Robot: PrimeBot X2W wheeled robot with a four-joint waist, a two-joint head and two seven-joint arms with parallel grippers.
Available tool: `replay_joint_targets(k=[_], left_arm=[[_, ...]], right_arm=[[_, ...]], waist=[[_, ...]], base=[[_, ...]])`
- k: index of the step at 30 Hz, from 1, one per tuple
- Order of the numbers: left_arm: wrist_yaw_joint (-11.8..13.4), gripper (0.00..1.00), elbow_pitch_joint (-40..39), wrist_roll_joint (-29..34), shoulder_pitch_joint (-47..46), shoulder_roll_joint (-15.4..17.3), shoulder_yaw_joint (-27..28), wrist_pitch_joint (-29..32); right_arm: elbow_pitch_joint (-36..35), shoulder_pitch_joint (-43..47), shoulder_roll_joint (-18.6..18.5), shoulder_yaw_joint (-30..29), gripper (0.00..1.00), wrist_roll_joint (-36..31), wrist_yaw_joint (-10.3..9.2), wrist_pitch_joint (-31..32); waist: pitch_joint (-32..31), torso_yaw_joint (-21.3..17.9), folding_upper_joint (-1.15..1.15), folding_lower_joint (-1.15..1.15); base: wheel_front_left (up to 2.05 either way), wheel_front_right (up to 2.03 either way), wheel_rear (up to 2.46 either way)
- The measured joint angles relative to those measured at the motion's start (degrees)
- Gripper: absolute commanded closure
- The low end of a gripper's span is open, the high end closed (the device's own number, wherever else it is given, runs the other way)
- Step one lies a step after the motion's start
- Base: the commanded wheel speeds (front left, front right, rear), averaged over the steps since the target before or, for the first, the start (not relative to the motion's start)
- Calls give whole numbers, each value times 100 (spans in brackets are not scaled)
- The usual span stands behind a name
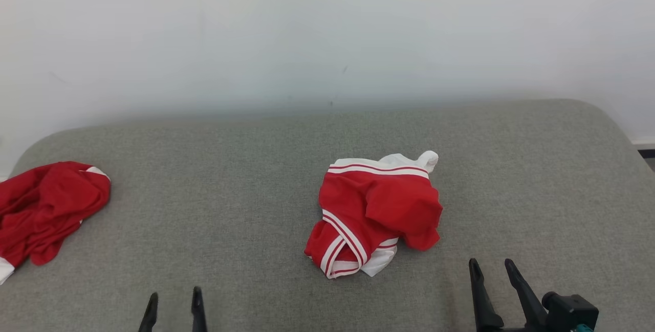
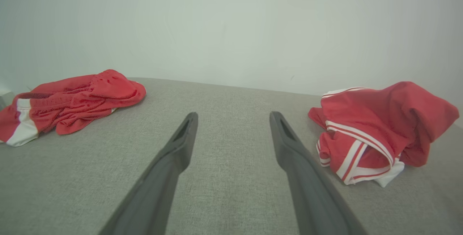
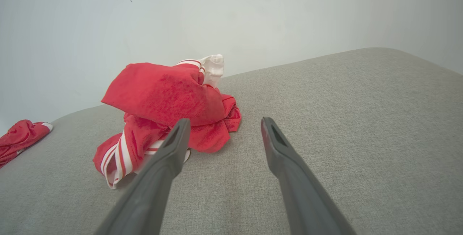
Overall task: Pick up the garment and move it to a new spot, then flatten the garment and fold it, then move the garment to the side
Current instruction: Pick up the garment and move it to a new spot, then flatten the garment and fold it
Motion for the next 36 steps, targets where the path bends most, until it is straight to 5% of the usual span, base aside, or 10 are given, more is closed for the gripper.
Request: replay_joint_targets(k=[14, 36], left_arm=[[-498, 0, 80, 278, 261, -122, 744, 0], [-681, 0, 509, 361, 172, -240, 883, 0]], right_arm=[[65, 180, -2, 73, 0, -151, 0, 9], [76, 152, -2, 98, 0, -208, 0, 46]], waist=[[-87, 3, 0, 0], [-46, -106, 0, 0]], base=[[0, 0, 0], [0, 0, 0]])
